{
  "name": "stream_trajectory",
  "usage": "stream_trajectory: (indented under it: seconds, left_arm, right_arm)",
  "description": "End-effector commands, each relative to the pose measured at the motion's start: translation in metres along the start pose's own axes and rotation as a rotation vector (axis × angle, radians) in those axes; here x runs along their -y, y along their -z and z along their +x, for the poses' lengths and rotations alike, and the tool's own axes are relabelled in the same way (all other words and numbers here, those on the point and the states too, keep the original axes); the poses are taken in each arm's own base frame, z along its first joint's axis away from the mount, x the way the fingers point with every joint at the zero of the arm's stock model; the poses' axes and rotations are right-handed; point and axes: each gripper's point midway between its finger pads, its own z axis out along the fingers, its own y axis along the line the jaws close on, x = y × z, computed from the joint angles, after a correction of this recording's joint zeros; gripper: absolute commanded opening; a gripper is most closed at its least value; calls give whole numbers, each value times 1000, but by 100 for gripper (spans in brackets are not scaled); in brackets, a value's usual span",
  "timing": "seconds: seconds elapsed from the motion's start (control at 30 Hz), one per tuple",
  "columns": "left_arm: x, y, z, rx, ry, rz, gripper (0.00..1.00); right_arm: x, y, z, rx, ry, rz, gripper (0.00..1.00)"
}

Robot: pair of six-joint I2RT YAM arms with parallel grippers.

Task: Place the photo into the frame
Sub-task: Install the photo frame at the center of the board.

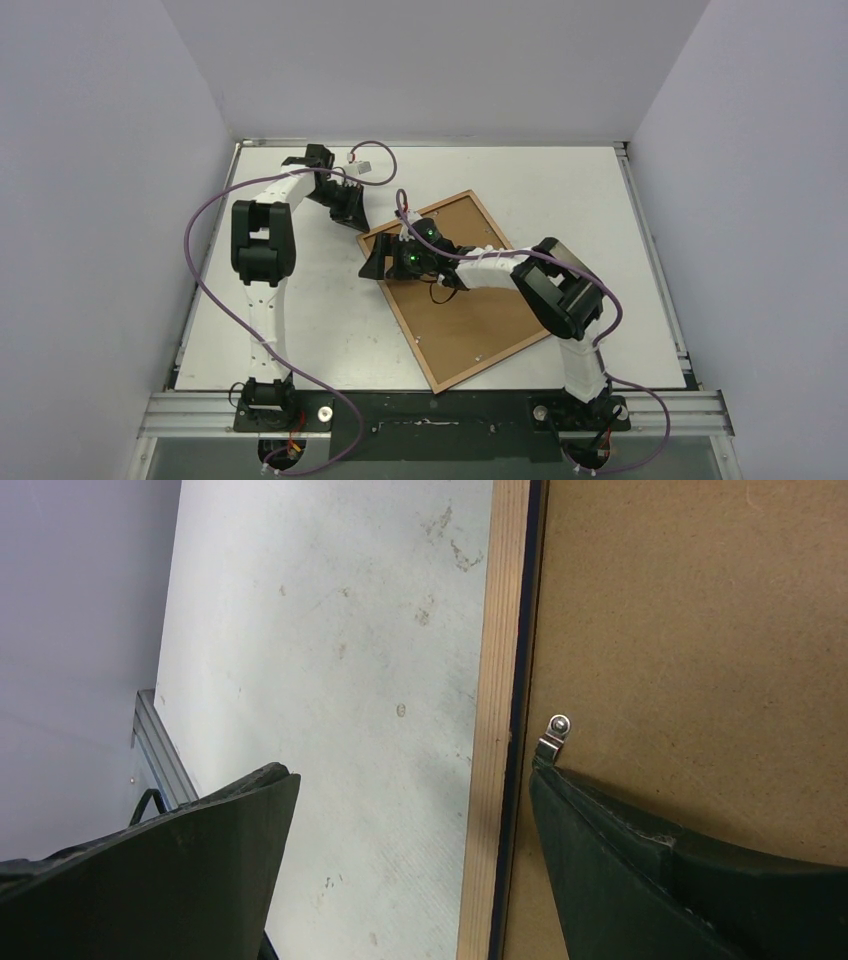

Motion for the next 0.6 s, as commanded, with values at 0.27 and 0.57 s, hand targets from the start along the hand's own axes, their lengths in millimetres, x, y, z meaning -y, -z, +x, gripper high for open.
stream_trajectory:
  seconds: [0.27,0.57]
  left_arm:
    - [-1,10,1,6,-16,-24,8]
    - [0,10,2,4,-17,-20,8]
  right_arm:
    - [-2,-17,-7,12,22,-9,90]
    - [-12,-17,-17,22,44,-33,90]
